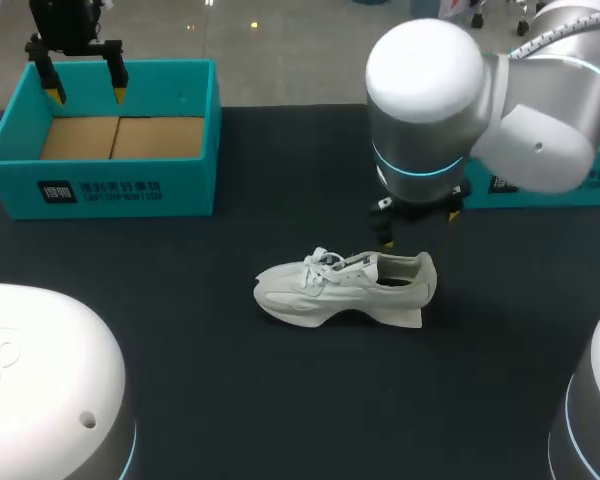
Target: Take the shoe out of the shoebox, open the shoe tongue, remove and reinsert the insole, then place the shoe into the shoebox
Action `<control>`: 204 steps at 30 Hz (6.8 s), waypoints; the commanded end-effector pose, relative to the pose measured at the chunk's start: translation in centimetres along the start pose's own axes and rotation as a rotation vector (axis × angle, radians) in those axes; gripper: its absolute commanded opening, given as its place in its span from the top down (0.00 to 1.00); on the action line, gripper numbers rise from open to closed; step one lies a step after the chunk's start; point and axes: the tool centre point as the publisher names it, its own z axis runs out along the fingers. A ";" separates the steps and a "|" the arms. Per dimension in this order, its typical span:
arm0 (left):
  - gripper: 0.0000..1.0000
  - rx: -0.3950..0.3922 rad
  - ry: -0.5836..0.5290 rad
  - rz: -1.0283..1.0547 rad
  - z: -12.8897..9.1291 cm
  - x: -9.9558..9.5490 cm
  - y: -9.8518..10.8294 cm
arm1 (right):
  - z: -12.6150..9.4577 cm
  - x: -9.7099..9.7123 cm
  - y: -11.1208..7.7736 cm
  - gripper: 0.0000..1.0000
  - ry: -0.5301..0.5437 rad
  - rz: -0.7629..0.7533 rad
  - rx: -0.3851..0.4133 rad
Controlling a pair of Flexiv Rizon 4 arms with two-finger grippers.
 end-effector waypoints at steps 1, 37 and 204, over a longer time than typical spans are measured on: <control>0.00 0.001 -0.001 0.000 0.0 0.0 0.1 | 0.6 -1.4 -0.8 0.00 0.110 -0.409 -0.258; 0.00 0.001 -0.001 0.000 0.0 0.0 0.1 | -0.9 -4.4 -3.4 0.00 0.463 -0.854 -0.622; 0.00 0.019 -0.091 0.013 3.5 23.8 15.9 | 15.2 6.0 -4.9 1.00 0.850 -0.847 -0.772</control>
